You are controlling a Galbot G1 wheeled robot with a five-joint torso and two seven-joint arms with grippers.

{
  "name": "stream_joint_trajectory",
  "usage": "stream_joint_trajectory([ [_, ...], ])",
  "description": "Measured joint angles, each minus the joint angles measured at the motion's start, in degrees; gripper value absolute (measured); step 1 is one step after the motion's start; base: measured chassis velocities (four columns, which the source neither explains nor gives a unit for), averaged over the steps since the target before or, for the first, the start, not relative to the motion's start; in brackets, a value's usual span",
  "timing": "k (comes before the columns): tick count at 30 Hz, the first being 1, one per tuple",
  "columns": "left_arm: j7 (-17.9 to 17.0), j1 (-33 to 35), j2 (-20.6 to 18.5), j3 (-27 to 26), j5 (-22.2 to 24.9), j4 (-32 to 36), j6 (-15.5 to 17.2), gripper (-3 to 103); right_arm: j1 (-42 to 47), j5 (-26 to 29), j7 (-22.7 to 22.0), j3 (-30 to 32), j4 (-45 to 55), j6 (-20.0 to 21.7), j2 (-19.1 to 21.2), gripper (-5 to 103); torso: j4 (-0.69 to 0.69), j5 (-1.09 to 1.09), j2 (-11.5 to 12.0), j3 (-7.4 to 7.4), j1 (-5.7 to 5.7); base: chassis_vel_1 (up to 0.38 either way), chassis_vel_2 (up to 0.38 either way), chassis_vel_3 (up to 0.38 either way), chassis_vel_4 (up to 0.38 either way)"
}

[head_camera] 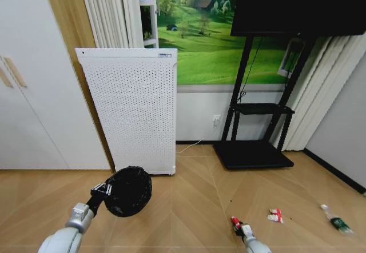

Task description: Pick up the trash bin and place the garbage on the floor into it.

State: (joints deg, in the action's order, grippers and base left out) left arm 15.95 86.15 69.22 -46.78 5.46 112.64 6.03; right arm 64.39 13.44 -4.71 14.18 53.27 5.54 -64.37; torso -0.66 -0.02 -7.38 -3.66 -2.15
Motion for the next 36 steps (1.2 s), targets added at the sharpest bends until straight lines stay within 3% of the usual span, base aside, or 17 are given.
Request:
stream_joint_trajectory([
  [6, -0.1, -0.1, 0.0, 0.1, 0.0, -0.1, -0.1, 6, 3.5, 3.1, 0.0, 0.9, 5.6, 0.8, 2.2, 23, -0.01, 0.09, 0.0, -0.02, 0.0, 0.0, 0.0, 0.0, 0.0],
  [10, -0.3, -0.8, 0.4, 1.0, 0.0, 0.1, -0.1, 6, 10.3, 8.6, -0.8, 5.5, 19.7, 2.2, 7.0, 23, -0.01, 0.04, 0.0, -0.01, 0.0, 0.0, 0.0, 0.0, 0.0],
  [12, -0.3, -0.9, 0.5, 1.2, 0.0, 0.1, -0.1, 6, 11.1, 9.0, -0.8, 6.3, 21.2, 2.2, 7.4, 23, -0.01, 0.02, 0.0, -0.01, 0.0, 0.0, 0.0, 0.0, 0.0],
  [16, -0.9, -1.9, 1.3, 2.5, -0.1, -0.4, -0.2, 6, 18.9, 13.1, -0.2, 13.1, 35.7, 2.3, 9.9, 23, -0.01, 0.03, 0.0, -0.01, 0.0, 0.0, 0.0, 0.0, 0.0],
  [19, -1.1, -2.3, 1.5, 2.9, -0.2, -0.8, -0.2, 6, 21.0, 13.2, 0.8, 14.9, 39.2, 1.5, 10.4, 23, 0.0, 0.01, 0.0, -0.01, 0.0, 0.0, 0.0, 0.0, 0.0],
  [24, -1.5, -4.7, 2.5, 5.0, -0.2, -2.2, 0.0, 6, 28.7, 12.3, 8.6, 20.8, 51.1, -5.9, 11.0, 23, -0.02, 0.03, 0.0, 0.0, 0.0, 0.0, 0.0, 0.0, 0.0],
  [25, -1.8, -5.7, 2.9, 5.9, -0.2, -2.8, 0.2, 6, 30.6, 11.9, 14.1, 22.4, 53.9, -10.1, 10.8, 23, -0.02, 0.01, 0.0, -0.01, 0.0, 0.0, 0.0, 0.0, 0.0],
  [26, -1.8, -5.7, 2.9, 5.9, -0.2, -2.8, 0.2, 6, 30.6, 11.9, 14.1, 22.4, 53.9, -10.1, 10.8, 23, -0.02, 0.01, 0.0, -0.01, 0.0, 0.0, 0.0, 0.0, 0.0],
  [28, -2.0, -7.1, 3.4, 7.3, -0.4, -3.5, 0.3, 6, 31.8, 11.5, 21.2, 23.2, 56.3, -15.6, 10.6, 23, -0.01, 0.02, 0.0, -0.01, 0.0, 0.0, 0.0, 0.0, 0.0],
  [30, -2.1, -7.6, 3.6, 7.7, -0.5, -3.7, 0.4, 6, 31.9, 11.4, 23.5, 23.2, 56.9, -17.1, 10.5, 23, -0.01, 0.04, 0.0, 0.0, 0.0, 0.0, 0.0, 0.0, 0.0],
  [32, -2.3, -8.9, 4.4, 9.5, -0.8, -4.2, 0.8, 6, 31.5, 10.7, 30.3, 22.8, 58.0, -21.0, 10.3, 23, 0.0, 0.02, 0.0, -0.01, 0.0, 0.0, 0.0, 0.0, 0.0],
  [36, -2.7, -10.1, 5.1, 11.4, -0.9, -4.8, 1.0, 6, 30.5, 10.1, 34.5, 21.3, 58.4, -23.2, 10.2, 23, 0.0, 0.03, 0.0, -0.01, 0.0, 0.0, 0.0, 0.0, 0.0],
])
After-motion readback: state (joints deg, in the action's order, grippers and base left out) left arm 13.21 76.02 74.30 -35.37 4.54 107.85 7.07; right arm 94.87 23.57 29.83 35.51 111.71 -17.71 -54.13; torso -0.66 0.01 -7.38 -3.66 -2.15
